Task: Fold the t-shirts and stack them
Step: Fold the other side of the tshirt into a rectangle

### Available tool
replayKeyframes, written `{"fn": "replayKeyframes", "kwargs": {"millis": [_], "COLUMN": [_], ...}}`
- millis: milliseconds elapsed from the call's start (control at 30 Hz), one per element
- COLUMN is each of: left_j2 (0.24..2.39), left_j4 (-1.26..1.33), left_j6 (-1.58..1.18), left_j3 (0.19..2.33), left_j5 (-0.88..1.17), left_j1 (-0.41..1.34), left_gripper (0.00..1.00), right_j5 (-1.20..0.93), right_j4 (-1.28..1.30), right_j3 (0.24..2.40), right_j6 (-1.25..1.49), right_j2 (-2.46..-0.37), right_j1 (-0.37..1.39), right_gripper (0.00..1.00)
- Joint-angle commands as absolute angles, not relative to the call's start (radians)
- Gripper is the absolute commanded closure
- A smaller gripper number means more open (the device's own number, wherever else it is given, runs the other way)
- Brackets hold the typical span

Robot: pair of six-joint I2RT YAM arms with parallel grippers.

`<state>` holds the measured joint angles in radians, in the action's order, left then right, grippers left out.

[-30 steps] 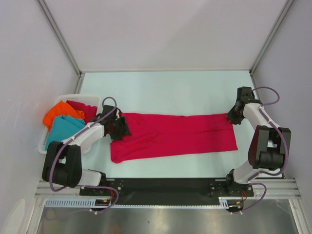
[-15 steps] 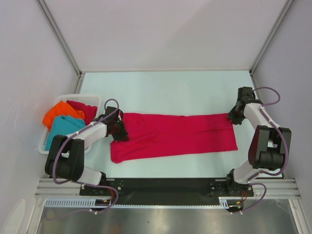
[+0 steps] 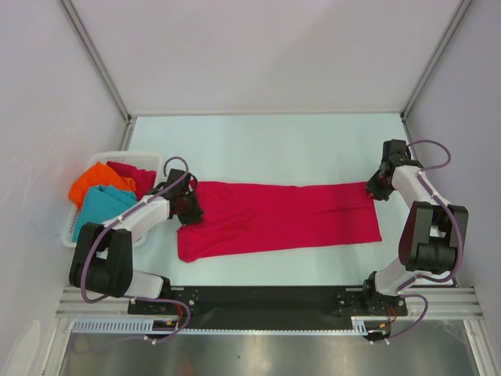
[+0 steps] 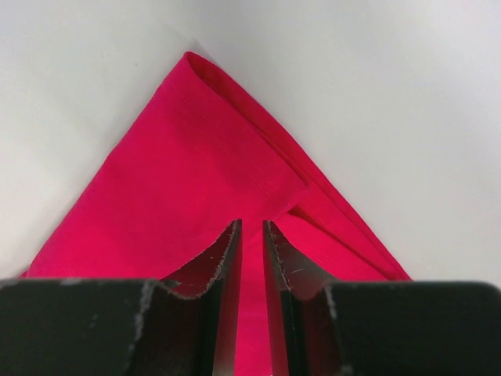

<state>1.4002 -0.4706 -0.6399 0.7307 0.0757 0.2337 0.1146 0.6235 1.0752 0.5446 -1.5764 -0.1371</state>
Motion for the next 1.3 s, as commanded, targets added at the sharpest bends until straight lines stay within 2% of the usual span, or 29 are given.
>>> {"fn": "replayKeyframes", "kwargs": {"millis": [0, 100, 167, 300, 400, 567, 767, 967, 1100, 1267], "left_j2": [1.353, 1.327, 1.316, 1.365, 1.458, 1.603, 1.712, 1.766, 1.813, 1.833], "left_j4": [-0.509, -0.499, -0.495, -0.570, -0.650, -0.744, -0.813, -0.857, -0.903, -0.914], "left_j6": [-0.684, -0.677, -0.645, -0.571, -0.505, -0.451, -0.501, -0.593, -0.635, -0.675], "left_j3": [0.762, 0.775, 0.804, 0.919, 1.012, 1.097, 1.063, 1.011, 1.045, 1.088], "left_j5": [0.008, 0.031, 0.035, -0.128, -0.275, -0.406, -0.552, -0.624, -0.756, -0.824], "left_j1": [0.239, 0.251, 0.299, 0.457, 0.598, 0.733, 0.866, 0.955, 1.023, 1.091], "left_gripper": [1.00, 1.00, 0.95, 0.82, 0.75, 0.75, 0.76, 0.77, 0.77, 0.77], "right_j5": [0.109, 0.112, 0.107, 0.107, 0.107, 0.107, 0.097, 0.086, 0.086, 0.097], "right_j4": [0.627, 0.629, 0.630, 0.630, 0.632, 0.637, 0.635, 0.620, 0.620, 0.620], "right_j3": [1.103, 1.104, 1.103, 1.100, 1.097, 1.094, 1.092, 1.080, 1.075, 1.075], "right_j6": [0.526, 0.525, 0.525, 0.532, 0.535, 0.534, 0.535, 0.535, 0.534, 0.531], "right_j2": [-1.542, -1.539, -1.539, -1.536, -1.526, -1.513, -1.503, -1.500, -1.503, -1.499], "right_j1": [-0.141, -0.143, -0.143, -0.138, -0.132, -0.129, -0.129, -0.124, -0.121, -0.123], "right_gripper": [0.78, 0.78, 0.78, 0.78, 0.78, 0.78, 0.78, 0.78, 0.78, 0.78]}}
